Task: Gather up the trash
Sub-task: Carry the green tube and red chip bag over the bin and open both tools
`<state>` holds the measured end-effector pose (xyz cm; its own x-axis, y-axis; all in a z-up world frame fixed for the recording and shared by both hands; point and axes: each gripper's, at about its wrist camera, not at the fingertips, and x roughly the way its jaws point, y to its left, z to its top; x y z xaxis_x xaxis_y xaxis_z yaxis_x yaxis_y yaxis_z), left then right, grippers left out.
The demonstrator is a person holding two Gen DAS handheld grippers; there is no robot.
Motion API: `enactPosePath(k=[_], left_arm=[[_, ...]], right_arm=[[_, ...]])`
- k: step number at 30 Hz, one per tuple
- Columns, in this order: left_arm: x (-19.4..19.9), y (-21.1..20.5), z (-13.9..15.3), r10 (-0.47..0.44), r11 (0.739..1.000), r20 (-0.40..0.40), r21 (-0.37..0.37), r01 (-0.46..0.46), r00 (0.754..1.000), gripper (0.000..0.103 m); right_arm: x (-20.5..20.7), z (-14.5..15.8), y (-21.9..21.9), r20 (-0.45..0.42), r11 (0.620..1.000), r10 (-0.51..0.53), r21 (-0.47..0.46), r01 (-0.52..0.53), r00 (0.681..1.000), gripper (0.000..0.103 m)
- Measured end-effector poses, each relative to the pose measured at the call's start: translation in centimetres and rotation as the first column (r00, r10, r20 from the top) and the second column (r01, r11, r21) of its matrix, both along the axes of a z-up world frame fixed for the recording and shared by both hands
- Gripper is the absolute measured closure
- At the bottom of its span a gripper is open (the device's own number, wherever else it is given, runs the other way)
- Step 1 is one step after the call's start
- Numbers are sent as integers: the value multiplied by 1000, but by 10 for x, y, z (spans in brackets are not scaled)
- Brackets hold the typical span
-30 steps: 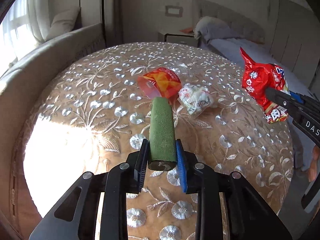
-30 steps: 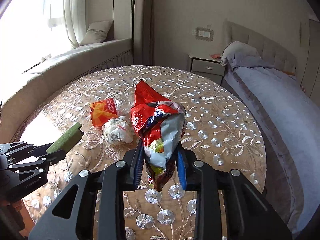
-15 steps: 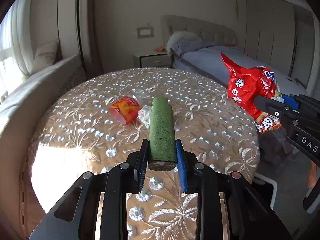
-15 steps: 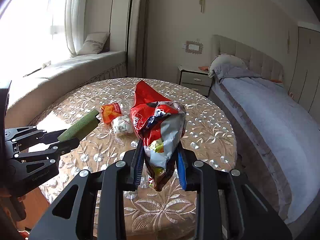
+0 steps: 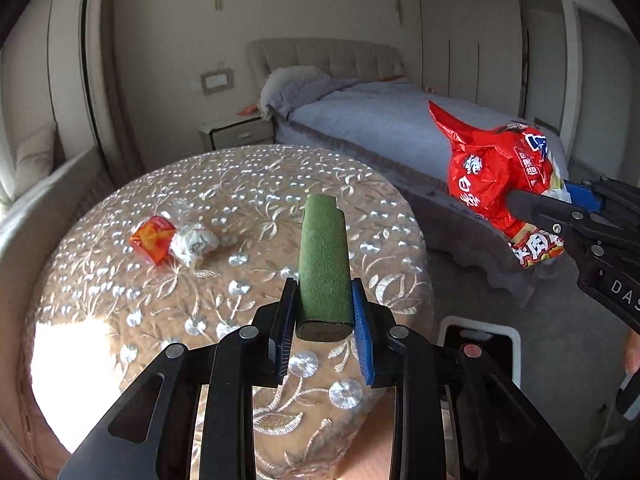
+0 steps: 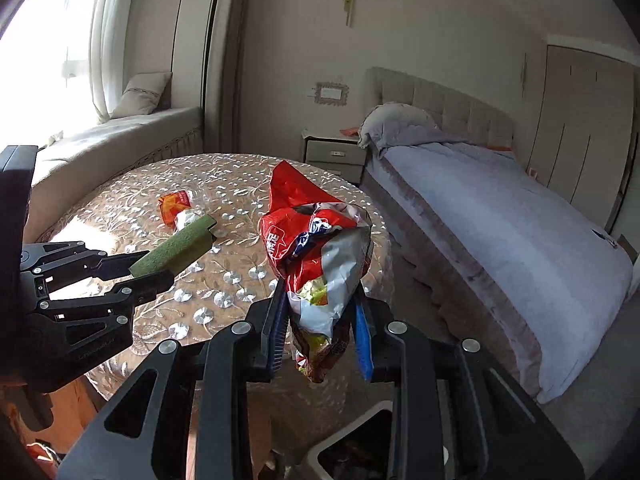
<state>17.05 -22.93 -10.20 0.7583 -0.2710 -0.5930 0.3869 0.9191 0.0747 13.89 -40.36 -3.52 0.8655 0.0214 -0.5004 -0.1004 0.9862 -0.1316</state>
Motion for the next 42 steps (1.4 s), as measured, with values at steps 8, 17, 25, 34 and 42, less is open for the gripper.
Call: enactPosePath(k=[8,17,25,34,42], left_arm=[[-10,-61,-33,-138,987,-38,76,141,990,77],[-3,-144,-107,-347,918,-236,112,380,908,77],[15,-207,-193,-455,798,-470,162,581,756,77],[10,-234,-227,-529,669,-510,241,703,678,5],[8,-233,-215,-548,672,-483,233,703,683,5]], right_arm=[[-26,-30,-47,-80,990,-126,53,131,989,73],[-35,-96,-105,-222,971,-218,47,233,950,73],[-27,-183,-158,-420,971,-187,60,233,888,73],[-42,-236,-170,-506,975,-213,-61,212,836,4],[-41,-236,-177,-489,975,-216,-62,213,845,4]])
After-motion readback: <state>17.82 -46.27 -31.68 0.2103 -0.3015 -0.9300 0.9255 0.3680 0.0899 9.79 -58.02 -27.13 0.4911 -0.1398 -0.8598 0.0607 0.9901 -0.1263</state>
